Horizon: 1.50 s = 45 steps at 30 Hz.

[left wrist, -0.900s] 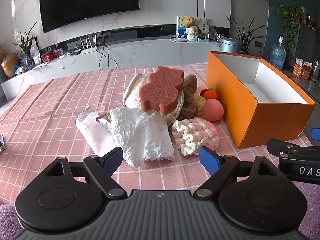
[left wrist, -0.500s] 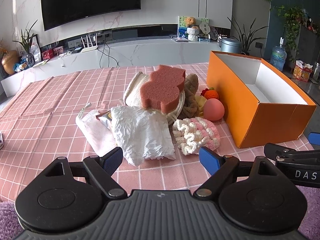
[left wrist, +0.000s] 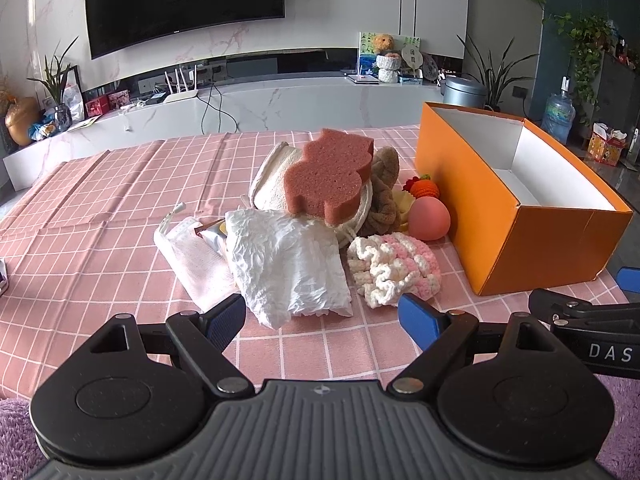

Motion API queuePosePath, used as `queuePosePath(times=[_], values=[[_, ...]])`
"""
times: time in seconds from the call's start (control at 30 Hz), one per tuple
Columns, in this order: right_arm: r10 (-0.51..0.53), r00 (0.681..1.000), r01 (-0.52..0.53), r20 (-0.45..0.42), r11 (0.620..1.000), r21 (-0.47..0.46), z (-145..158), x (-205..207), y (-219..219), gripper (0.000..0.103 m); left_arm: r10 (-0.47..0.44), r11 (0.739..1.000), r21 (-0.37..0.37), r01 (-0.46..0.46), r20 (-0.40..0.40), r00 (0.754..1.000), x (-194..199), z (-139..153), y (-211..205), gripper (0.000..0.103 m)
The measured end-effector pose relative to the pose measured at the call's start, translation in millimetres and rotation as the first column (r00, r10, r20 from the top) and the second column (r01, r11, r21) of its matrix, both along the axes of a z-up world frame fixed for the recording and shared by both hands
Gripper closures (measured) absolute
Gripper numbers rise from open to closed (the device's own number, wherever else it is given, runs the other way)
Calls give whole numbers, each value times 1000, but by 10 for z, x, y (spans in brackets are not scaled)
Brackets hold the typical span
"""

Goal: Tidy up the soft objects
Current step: 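Move both tools toward the pile of soft items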

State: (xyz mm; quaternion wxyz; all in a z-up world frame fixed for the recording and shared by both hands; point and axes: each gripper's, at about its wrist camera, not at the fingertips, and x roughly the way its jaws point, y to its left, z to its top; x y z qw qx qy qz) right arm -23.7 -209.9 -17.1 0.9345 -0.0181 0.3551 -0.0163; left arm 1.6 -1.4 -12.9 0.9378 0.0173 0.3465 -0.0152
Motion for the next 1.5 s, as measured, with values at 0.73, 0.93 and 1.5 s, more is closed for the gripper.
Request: queuePosePath(times=[0.73, 0.93, 1.5], values=[[8, 1000, -8, -4, 1000, -4, 5, -23, 41, 2, 1, 1000, -6, -1, -1, 1000, -29, 14, 9, 2], [8, 1000, -8, -5, 1000, -4, 1, -22, 36, 2, 1, 1000, -7, -1, -1, 1000, -30, 15, 11, 2], [12, 1000, -12, -9, 1000, -3, -10, -15, 40, 2, 3, 1000, -9, -3, -5, 1000, -43, -9, 16, 2]])
